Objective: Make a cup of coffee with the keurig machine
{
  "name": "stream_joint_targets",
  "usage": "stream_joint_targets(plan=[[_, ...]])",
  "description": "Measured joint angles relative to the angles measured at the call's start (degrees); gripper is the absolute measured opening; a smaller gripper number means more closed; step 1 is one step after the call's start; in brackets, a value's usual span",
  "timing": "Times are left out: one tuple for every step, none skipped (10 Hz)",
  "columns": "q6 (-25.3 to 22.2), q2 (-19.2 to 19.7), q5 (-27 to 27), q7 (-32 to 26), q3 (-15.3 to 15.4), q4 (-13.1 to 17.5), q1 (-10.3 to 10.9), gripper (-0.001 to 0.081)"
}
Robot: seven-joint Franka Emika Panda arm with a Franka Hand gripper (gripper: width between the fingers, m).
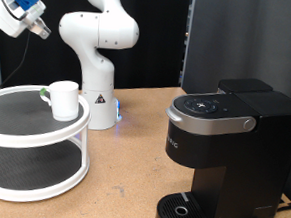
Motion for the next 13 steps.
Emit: stream_joint_targets(plan=[[-0.04,0.05,0.00,-0.82,-0.71,0.54,0.01,0.0001],[-0.82,0.21,0.00,-1.51,-1.50,1.33,0.08,0.0001],[-1.80,0.39,0.01,-2.18,-2.34,2.30,0.25,0.0001],[-3.20,0.58,0.02,-2.67,-3.03,3.24,0.47,0.0001],[-4.17,1.53,0.02,-3.00,-3.24,4.16,0.85,0.0001],[-3.96,1.66,0.02,-2.96,-3.21,4.01,0.82,0.0001],[-3.32,1.63,0.03,-2.96,-3.21,3.46,0.73,0.0001],[-1.71,1.61,-0.13,-3.01,-3.13,2.29,0.65,0.0001],[0.52,1.59,-0.70,-3.27,-3.05,0.82,0.60,0.0001],[2.58,1.57,-1.22,-3.68,-3.03,-0.62,0.51,0.0001],[4.32,1.57,-1.68,-4.21,-3.05,-1.99,0.41,0.0001],[5.95,1.56,-1.96,-4.68,-3.07,-3.25,0.30,0.0001],[7.99,1.49,-1.98,-5.04,-3.11,-4.58,0.11,0.0001]])
